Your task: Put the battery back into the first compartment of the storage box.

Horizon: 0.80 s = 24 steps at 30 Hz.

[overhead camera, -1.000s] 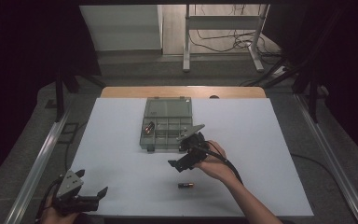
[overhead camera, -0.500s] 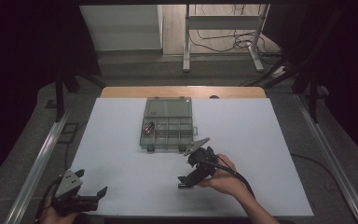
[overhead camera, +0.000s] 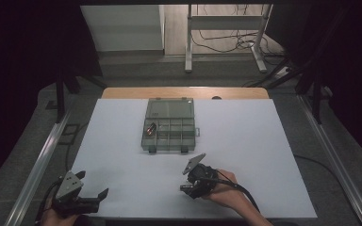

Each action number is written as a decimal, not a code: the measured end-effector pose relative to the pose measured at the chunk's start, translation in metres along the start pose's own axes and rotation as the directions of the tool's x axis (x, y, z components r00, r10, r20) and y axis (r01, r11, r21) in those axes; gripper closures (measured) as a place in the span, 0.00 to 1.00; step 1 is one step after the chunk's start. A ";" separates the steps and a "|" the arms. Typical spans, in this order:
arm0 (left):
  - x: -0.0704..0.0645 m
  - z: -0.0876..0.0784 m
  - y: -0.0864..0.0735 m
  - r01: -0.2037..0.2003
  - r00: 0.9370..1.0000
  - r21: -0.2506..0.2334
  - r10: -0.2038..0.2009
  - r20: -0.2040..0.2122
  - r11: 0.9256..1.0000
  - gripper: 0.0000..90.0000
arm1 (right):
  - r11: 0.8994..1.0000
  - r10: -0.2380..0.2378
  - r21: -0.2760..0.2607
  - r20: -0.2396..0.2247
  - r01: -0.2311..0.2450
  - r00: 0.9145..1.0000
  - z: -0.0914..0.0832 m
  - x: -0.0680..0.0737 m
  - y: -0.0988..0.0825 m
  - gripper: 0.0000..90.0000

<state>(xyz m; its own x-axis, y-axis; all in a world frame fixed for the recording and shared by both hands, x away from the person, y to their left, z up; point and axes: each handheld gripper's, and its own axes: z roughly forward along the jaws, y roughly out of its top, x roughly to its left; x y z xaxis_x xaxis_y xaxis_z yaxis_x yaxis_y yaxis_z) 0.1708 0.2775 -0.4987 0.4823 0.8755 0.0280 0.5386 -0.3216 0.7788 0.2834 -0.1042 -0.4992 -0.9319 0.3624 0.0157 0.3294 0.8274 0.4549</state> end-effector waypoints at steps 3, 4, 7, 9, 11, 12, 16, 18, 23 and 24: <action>0.000 0.000 0.000 0.000 1.000 -0.001 0.000 0.000 1.000 0.01 | 0.999 -0.008 0.043 -0.023 0.009 1.000 0.007 -0.001 0.000 0.68; 0.000 0.000 0.000 0.000 1.000 0.000 0.000 0.000 1.000 0.01 | 0.998 -0.019 0.053 -0.014 0.020 1.000 0.009 -0.001 0.000 0.73; 0.000 0.000 0.000 -0.003 1.000 0.002 0.003 0.000 1.000 0.01 | 0.997 -0.053 0.061 0.000 0.053 0.999 0.008 0.000 0.000 0.85; -0.001 0.000 0.000 -0.005 1.000 0.003 0.005 -0.001 1.000 0.01 | 0.996 -0.062 0.069 0.014 0.061 0.998 0.008 0.002 0.001 0.85; -0.001 0.000 0.000 -0.005 1.000 0.003 0.005 -0.001 1.000 0.01 | 0.996 -0.056 0.077 0.023 0.054 0.998 0.008 0.003 0.002 0.85; -0.001 0.000 0.000 -0.005 1.000 0.003 0.005 -0.001 1.000 0.01 | 0.996 -0.046 0.075 0.019 0.044 0.999 0.008 0.003 0.002 0.85; 0.000 0.000 0.000 -0.004 1.000 0.003 0.004 0.000 1.000 0.01 | 0.998 -0.005 0.057 -0.004 0.006 1.000 0.007 -0.002 0.001 0.85; 0.000 0.000 0.000 -0.004 1.000 0.003 0.004 0.000 1.000 0.01 | 0.999 -0.003 0.041 0.016 0.003 1.000 0.005 -0.002 0.001 0.85; 0.000 0.000 0.000 -0.004 1.000 0.003 0.004 -0.001 1.000 0.01 | 0.999 0.017 -0.032 0.022 -0.016 1.000 -0.004 -0.004 0.002 0.85; 0.000 0.000 0.000 -0.004 1.000 0.003 0.004 -0.001 1.000 0.01 | 0.999 0.016 -0.038 0.023 -0.016 1.000 -0.005 -0.005 0.002 0.85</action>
<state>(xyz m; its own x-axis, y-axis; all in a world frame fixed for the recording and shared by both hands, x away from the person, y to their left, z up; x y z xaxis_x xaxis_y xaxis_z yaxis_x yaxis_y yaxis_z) 0.1708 0.2769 -0.4989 0.4837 0.8747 0.0315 0.5391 -0.3260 0.7766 0.2879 -0.1062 -0.4937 -0.9227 0.3854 0.0031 0.3378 0.8047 0.4883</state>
